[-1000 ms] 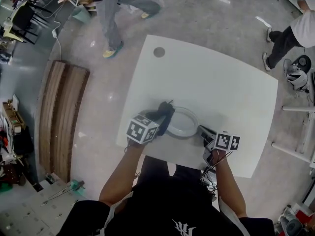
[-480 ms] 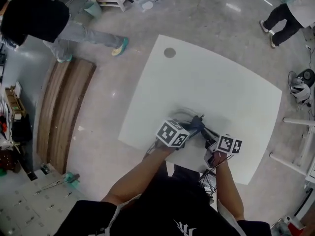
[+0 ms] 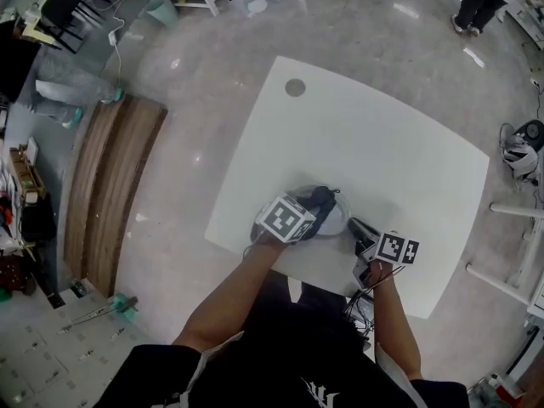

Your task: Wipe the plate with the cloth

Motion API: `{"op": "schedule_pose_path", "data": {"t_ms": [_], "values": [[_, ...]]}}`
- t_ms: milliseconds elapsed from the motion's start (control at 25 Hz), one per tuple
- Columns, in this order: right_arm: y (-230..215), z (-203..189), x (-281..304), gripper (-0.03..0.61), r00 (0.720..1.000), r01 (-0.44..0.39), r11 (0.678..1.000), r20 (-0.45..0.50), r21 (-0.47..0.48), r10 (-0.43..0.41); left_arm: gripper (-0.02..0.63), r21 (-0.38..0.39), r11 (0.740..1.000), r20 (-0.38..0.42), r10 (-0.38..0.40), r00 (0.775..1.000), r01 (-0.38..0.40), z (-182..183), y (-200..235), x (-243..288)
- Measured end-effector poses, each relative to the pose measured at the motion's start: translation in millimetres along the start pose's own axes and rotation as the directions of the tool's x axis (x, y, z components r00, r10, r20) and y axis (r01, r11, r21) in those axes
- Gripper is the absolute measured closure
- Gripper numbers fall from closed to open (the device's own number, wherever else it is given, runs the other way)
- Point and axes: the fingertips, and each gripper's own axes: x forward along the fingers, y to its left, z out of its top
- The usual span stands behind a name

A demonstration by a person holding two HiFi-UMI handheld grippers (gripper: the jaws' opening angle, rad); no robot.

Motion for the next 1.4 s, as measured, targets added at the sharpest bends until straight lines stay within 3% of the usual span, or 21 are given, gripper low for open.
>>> {"op": "schedule_pose_path", "data": {"t_ms": [360,480,560,720,840,960,1120,1400], "values": [[1.0,1.0,-0.8,0.563,1.000,0.000,1.000,0.008,0.006,0.000,0.565,-0.041,0.994,0.028,0.102,0.994,-0.101,-6.5,44.6,-44.1],[1.0,0.6,-0.6,0.563,1.000,0.001,1.000,0.010,0.003,-0.001,0.565,-0.061,0.993,0.067,0.101,0.993,-0.097,-2.2,45.8,-58.0],[1.4,0.6,-0.5,0.563,1.000,0.001,1.000,0.014,0.000,-0.001,0.565,-0.079,0.996,0.103,0.051,0.993,-0.043,4.8,28.4,-59.1],[0.6,1.2,0.8,0.563,1.000,0.000,1.000,0.020,0.004,-0.001,0.565,-0.113,0.976,0.158,-0.166,0.973,0.185,20.5,-42.2,-28.7],[1.8,-1.0,1.8,0.563,1.000,0.003,1.000,0.018,0.004,-0.003,0.565,-0.094,0.960,0.120,-0.253,0.960,0.265,17.5,-80.1,2.1],[2.5,-2.0,1.8,0.563,1.000,0.002,1.000,0.013,0.002,-0.002,0.565,-0.023,0.975,0.056,-0.220,0.974,0.222,14.3,-85.2,19.5],[1.3,-2.7,0.9,0.563,1.000,0.003,1.000,0.013,-0.001,-0.003,0.565,0.077,0.992,-0.020,-0.099,0.995,0.100,7.9,-55.6,22.0],[2.8,-2.8,0.8,0.563,1.000,0.003,1.000,0.018,0.002,-0.003,0.565,0.009,1.000,-0.004,0.004,1.000,-0.004,-1.0,3.2,-2.1]]}}
